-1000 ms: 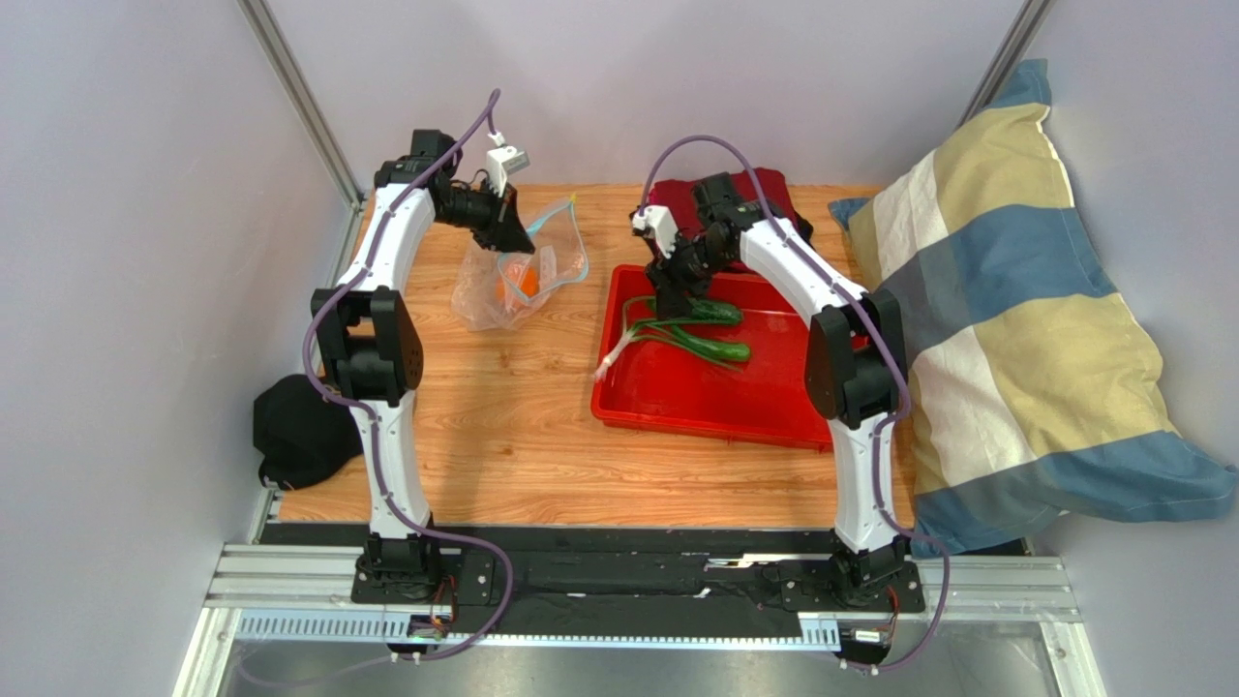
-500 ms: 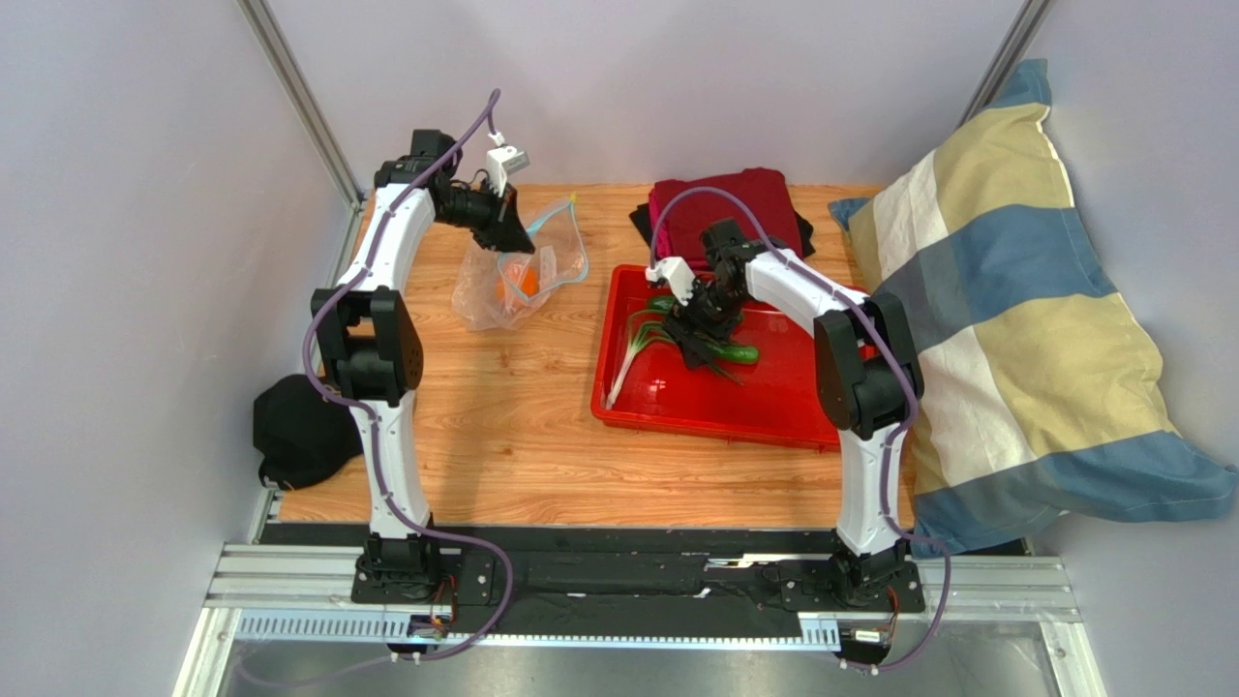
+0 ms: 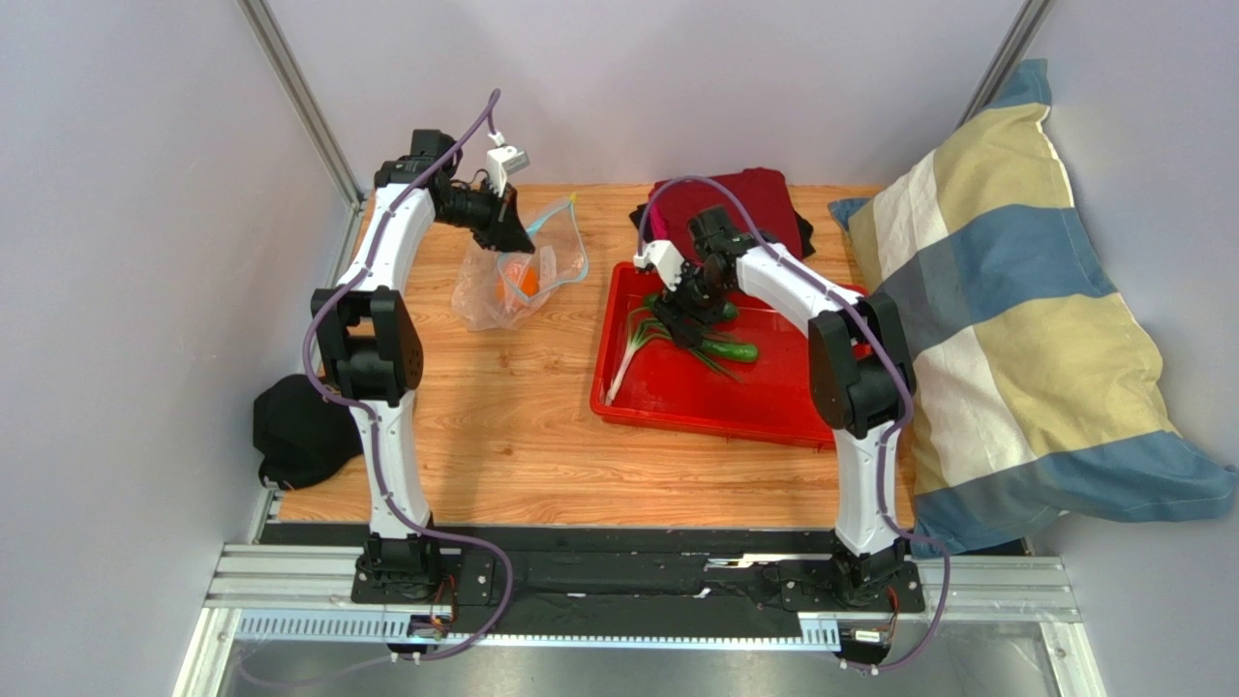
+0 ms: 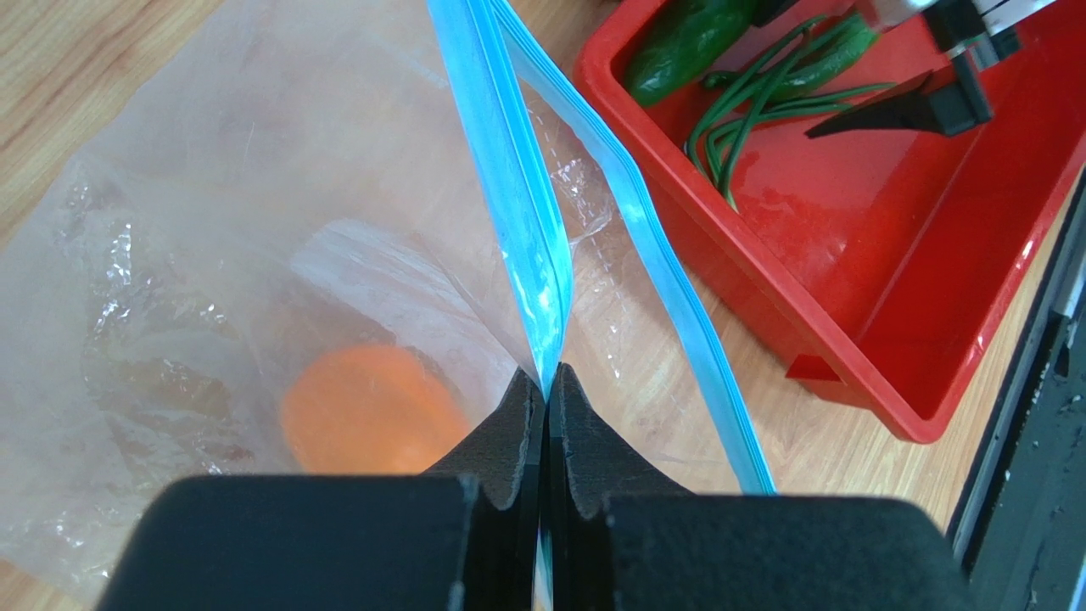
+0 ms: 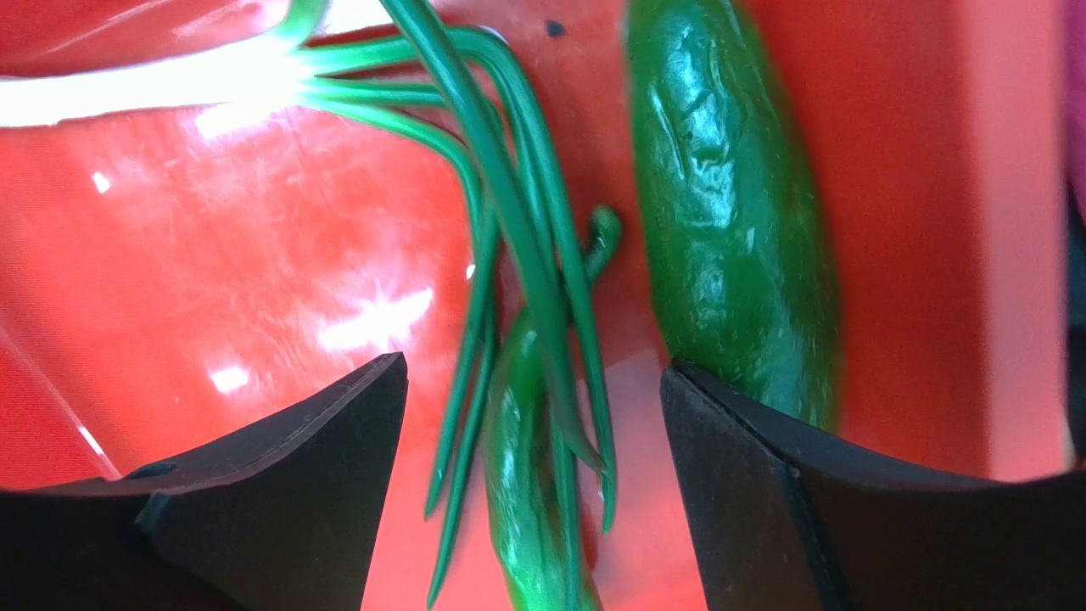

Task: Place the food in the zip-top bag and seal the zipper
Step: Pick up the fake vegetable from the bin.

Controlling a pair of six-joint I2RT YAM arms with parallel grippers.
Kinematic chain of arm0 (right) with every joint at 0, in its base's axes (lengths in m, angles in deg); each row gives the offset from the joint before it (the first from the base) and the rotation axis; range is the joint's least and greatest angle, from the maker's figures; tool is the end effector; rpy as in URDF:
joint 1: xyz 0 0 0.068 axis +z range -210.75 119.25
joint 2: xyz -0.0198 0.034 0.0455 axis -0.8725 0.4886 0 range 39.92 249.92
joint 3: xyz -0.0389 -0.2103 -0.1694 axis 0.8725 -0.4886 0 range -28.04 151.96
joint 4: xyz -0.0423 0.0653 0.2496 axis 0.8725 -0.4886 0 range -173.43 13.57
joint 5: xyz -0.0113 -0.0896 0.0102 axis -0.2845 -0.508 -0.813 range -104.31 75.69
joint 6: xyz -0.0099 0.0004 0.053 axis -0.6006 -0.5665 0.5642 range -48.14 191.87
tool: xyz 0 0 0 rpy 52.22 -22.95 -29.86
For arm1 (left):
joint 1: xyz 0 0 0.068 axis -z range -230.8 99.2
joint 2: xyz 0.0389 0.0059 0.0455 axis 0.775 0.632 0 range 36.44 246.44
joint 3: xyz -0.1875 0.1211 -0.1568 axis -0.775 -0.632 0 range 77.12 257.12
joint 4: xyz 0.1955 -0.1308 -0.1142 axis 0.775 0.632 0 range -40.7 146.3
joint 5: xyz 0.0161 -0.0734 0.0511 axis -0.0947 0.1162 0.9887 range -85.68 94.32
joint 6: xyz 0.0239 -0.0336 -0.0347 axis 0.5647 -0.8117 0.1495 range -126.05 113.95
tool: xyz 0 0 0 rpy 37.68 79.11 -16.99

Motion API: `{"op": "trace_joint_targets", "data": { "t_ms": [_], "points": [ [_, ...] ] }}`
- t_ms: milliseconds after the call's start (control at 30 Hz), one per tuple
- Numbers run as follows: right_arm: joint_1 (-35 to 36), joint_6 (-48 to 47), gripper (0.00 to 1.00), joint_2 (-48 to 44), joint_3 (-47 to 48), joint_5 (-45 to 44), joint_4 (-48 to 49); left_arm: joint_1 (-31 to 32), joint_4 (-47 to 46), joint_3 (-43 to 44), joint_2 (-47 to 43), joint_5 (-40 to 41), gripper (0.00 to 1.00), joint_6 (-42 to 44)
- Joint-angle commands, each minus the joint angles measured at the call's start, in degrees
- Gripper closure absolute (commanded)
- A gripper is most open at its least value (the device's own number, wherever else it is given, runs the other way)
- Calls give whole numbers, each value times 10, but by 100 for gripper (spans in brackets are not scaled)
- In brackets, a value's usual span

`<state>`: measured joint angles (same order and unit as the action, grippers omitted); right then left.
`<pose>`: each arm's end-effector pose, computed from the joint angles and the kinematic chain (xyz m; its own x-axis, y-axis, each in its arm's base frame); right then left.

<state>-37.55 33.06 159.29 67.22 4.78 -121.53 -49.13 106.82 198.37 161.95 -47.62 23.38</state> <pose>0.3960 0.1824 0.1976 -0.3695 -0.8026 -0.4683 -0.9117 0.4104 0.0159 0.4664 -0.0416 0.2855 -0.5753 0.3198 -0.7528 0.7726 0.5146 -0.3719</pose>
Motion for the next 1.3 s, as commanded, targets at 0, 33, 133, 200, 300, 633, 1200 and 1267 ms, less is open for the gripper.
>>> {"op": "trace_joint_targets", "data": {
  "t_ms": [0,33,133,200,300,633,1200,1267],
  "points": [
    [17,9,22,37,43,-9,34,-4,-15,8,-7,-14,100,4],
    [24,8,23,43,47,-11,33,-4,-15,8,-7,-14,100,4],
    [36,-3,25,55,48,-21,43,-4,-15,6,-7,-12,100,5],
    [38,-7,30,63,54,-29,48,-4,-15,5,-8,-11,100,6],
    [38,-9,56,68,61,-36,43,-4,-15,5,-9,-11,100,6],
    [28,1,100,-19,83,-30,51,-4,-17,8,-13,-14,100,-2],
    [25,108,100,-66,185,-116,172,-4,-19,23,-38,-7,100,-29],
    [30,117,100,-71,184,-154,209,-4,-19,25,-40,-5,100,-35]
  ]
}}
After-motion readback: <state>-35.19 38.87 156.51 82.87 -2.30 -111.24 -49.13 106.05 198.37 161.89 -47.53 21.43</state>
